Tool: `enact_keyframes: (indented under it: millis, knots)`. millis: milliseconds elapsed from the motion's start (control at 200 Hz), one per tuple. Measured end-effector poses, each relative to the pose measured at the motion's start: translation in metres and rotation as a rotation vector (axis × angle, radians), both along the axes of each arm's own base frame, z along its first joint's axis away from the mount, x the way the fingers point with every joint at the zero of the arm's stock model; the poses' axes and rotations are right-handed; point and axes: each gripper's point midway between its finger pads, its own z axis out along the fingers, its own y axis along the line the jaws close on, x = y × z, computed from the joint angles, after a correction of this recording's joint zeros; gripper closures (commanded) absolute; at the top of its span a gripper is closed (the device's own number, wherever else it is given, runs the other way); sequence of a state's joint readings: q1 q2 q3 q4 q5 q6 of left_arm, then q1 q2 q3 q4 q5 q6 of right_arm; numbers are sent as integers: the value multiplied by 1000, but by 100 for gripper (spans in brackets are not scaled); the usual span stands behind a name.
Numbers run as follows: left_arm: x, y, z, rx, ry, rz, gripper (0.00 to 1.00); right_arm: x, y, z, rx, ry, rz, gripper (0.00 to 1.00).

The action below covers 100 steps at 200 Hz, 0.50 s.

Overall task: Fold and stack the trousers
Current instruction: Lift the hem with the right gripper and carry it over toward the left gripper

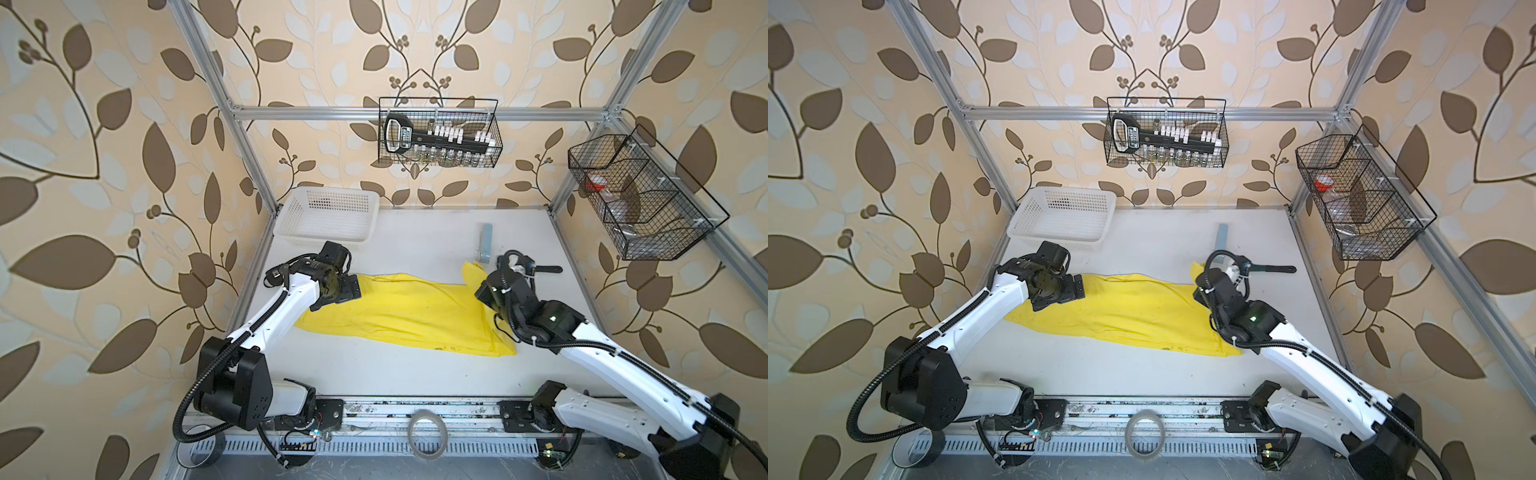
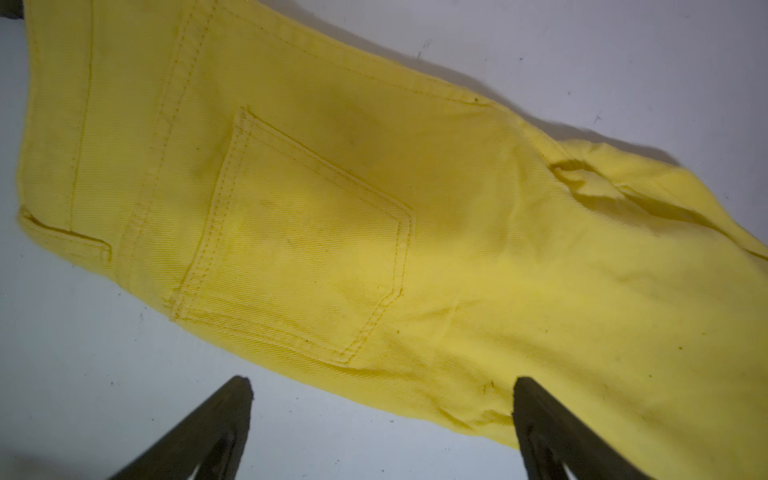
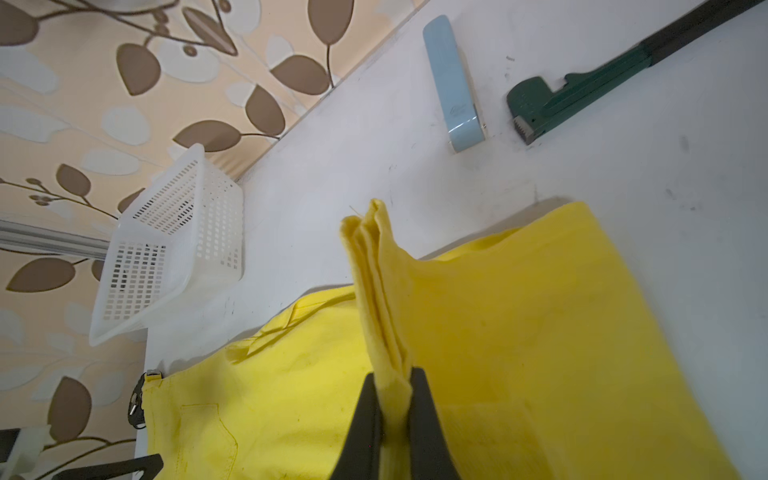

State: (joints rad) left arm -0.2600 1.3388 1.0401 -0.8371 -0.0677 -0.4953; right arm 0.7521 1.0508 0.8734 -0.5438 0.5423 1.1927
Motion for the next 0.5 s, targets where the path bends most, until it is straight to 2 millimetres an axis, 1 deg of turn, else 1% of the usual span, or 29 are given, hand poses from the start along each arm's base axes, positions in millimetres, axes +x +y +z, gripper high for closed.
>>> enact_keyframes:
  millis: [95,315,400,500]
  knots:
    - [-1,2,4,-3,-9,2,1,2,25,-7,35,-8,-15,95]
    - [-1,11,14,-17,-43,30,1,18,74,0,132,-74,-51,94]
    - [-2,12,17,-23,-53,35,1,23,87,-7,142,-83,-55,94]
    - [-4,14,15,-25,-49,41,1,28,102,-16,129,-79,-58,93]
